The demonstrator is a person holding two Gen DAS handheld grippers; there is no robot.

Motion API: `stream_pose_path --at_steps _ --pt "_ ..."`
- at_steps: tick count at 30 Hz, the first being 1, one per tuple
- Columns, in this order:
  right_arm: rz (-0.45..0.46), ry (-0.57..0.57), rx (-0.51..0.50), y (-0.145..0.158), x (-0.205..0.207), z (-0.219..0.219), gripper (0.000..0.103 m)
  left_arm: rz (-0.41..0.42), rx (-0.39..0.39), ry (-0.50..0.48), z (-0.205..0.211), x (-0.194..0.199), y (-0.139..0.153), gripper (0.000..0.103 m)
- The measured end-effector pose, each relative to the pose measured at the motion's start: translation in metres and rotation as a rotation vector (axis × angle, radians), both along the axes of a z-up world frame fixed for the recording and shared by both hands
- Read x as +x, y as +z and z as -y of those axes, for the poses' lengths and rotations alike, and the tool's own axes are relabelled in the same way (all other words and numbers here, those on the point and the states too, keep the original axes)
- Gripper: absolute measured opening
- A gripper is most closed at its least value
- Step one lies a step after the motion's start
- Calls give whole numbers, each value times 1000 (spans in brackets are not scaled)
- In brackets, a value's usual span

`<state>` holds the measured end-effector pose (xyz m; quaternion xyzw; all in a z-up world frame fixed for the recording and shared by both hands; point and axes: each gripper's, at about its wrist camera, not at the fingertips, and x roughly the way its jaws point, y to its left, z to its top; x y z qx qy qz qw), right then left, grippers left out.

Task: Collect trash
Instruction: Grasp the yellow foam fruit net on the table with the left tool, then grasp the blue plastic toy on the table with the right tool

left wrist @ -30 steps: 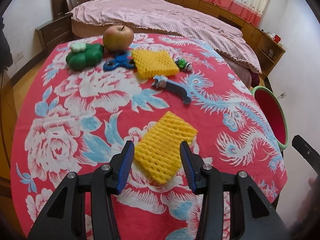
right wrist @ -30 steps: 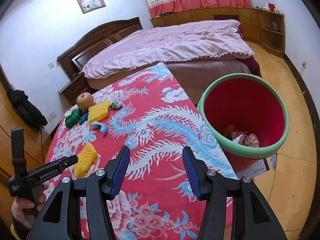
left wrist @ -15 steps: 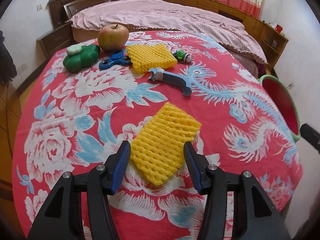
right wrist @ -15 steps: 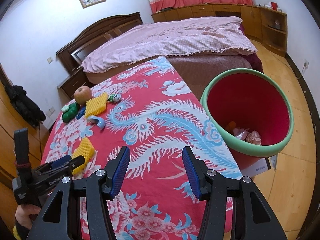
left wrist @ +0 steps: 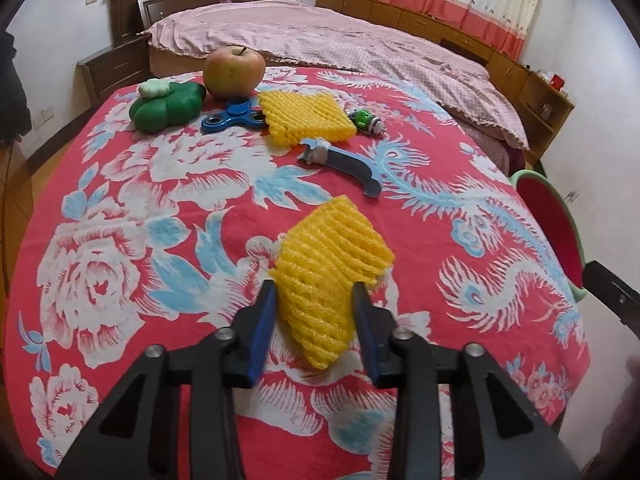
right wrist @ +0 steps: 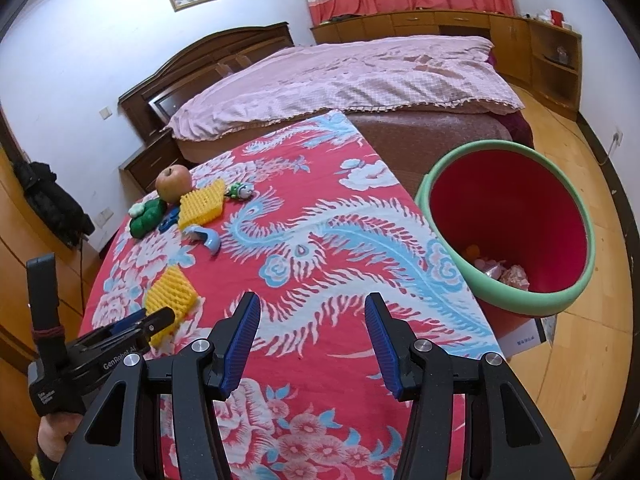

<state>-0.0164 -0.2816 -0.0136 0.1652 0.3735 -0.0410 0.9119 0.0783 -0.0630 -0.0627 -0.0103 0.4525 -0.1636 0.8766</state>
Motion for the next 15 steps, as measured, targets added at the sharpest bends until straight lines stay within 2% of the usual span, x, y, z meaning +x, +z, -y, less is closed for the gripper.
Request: stream_pose_path --at_steps 6,11,15 --pt "-5 43 -19 3 10 -18 56 -34 -109 17 -20 1 5 27" --pt "-25 67 -25 2 29 -34 56 9 -128 39 -43 6 20 27" --pt "-48 88 -37 -3 50 -48 56 49 -114 64 -59 21 29 27"
